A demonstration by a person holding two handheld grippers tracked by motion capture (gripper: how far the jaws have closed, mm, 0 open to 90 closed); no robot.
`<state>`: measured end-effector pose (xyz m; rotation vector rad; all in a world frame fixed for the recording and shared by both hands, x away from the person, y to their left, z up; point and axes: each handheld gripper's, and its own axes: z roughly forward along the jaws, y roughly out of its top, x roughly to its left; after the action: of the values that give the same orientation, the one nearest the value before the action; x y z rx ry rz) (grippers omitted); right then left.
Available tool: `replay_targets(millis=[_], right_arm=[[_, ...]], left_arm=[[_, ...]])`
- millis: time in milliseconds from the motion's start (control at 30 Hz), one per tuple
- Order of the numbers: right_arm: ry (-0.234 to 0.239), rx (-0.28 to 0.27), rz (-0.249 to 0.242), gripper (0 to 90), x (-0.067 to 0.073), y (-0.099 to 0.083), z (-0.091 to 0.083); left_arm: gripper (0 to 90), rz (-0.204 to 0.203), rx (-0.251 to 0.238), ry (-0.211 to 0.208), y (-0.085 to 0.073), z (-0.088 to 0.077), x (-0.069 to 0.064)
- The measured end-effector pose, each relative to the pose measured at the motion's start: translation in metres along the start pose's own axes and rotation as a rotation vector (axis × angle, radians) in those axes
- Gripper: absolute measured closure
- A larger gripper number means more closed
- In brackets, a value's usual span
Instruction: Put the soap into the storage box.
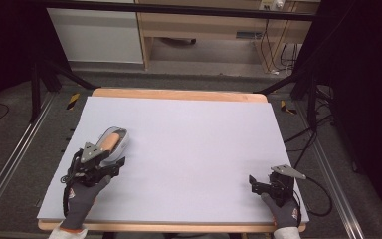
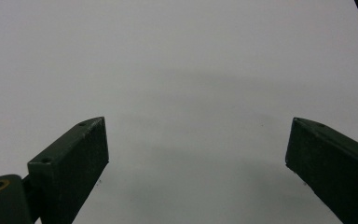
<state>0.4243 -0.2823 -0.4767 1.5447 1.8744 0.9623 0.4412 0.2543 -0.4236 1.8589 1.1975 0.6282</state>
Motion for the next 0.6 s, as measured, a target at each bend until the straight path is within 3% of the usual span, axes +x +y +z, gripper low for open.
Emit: replay_targets(millis=[400, 600], right_arm=[[-0.013, 0.002, 0.003, 6.1, -0.003, -0.001, 0.0], [-0.016, 0.001, 0.011, 6.1, -0.005, -0.001, 0.0]], left_arm=[[29.9, -0.014, 0.04, 0.032, -0.036, -0.008, 0.011], [28.3, -0.029, 0.049, 0.038, -0.045, -0.009, 0.016]])
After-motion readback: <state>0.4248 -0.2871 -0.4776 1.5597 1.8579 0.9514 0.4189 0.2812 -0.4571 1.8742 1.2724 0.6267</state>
